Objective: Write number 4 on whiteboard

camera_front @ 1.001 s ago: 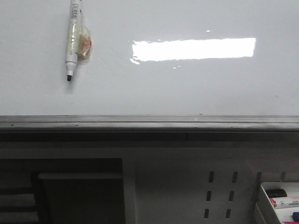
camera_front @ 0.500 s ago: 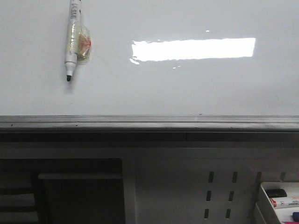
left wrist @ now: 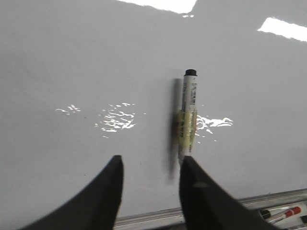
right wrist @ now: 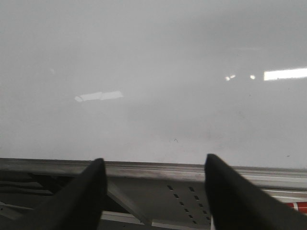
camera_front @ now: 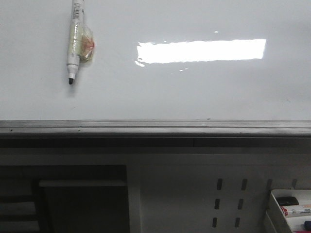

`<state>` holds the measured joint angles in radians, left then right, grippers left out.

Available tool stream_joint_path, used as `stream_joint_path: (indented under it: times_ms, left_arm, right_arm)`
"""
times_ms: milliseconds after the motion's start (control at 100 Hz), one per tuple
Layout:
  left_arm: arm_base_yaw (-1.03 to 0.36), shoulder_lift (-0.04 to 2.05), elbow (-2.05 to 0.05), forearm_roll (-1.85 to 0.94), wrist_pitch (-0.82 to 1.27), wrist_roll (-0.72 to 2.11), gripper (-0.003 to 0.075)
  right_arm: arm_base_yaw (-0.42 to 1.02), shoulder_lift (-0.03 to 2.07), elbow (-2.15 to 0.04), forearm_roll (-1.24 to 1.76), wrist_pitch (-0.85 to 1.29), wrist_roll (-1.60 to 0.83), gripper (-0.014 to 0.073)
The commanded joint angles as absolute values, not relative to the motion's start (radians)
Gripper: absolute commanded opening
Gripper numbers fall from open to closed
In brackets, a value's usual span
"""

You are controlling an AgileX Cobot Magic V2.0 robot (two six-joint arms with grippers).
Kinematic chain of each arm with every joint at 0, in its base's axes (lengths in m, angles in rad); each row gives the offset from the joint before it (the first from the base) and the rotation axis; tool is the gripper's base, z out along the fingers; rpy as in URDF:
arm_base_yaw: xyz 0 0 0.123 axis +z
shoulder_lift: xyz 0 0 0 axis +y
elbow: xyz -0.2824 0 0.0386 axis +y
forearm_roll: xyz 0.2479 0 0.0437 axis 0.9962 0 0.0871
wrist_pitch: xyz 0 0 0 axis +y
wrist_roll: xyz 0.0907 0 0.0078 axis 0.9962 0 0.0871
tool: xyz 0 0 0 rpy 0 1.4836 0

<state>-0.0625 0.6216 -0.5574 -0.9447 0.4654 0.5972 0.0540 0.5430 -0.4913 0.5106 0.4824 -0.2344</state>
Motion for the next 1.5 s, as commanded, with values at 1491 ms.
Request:
stream_joint_path:
  times_ms: [1491]
  left_arm:
    - [-0.210, 1.326, -0.766, -1.840, 0.621, 1.535, 0.0428]
  right_arm:
    - [0.048, 0.554, -0.526, 0.530, 0.412, -0.255, 0.0489]
